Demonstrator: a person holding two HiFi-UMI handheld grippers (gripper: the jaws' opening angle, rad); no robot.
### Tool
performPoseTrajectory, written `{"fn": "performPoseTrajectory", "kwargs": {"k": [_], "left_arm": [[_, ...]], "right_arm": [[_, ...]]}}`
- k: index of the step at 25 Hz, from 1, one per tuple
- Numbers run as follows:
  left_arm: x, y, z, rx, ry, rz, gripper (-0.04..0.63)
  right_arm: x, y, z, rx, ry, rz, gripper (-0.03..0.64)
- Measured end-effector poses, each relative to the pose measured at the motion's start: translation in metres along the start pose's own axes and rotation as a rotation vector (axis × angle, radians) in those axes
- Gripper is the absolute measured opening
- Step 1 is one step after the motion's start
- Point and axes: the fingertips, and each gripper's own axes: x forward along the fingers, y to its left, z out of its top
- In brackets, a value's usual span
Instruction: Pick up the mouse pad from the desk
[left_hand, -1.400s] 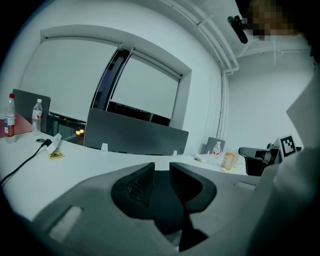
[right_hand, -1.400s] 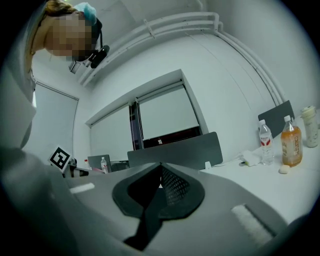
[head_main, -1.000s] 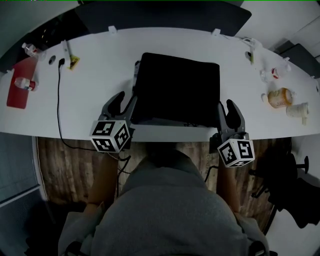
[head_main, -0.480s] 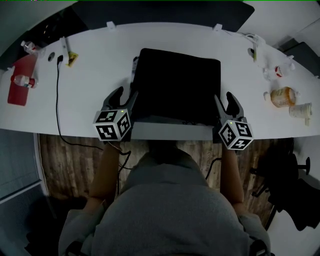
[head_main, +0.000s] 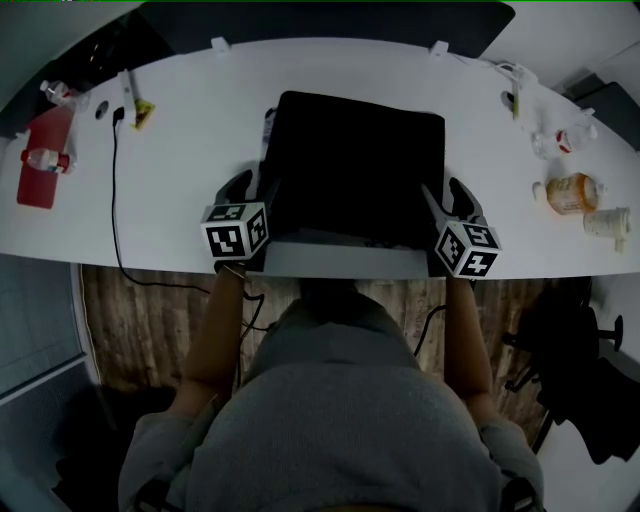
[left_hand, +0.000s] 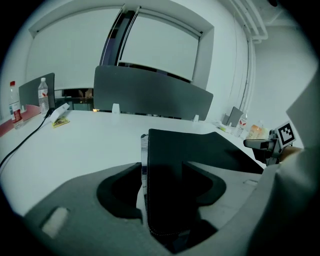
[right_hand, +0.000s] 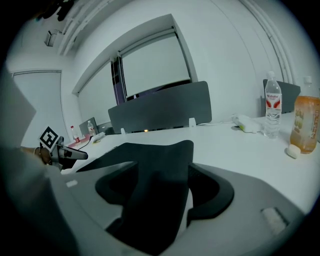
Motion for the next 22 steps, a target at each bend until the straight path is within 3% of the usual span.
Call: {"fn": "performPoseTrajectory", "kwargs": {"k": [14, 22], "left_arm": [[0.03, 0.008, -0.025, -0.003, 0.137, -0.007, 0.261], [0.03, 0.012, -0.024, 0.028, 0.143, 0.054, 0.229]], "right_arm": [[0.028, -0.005, -0.025, -0.034, 0.137, -0.004, 0.314], [0.034, -0.003, -0.036, -0.087, 0.166, -0.001, 0.314]]}}
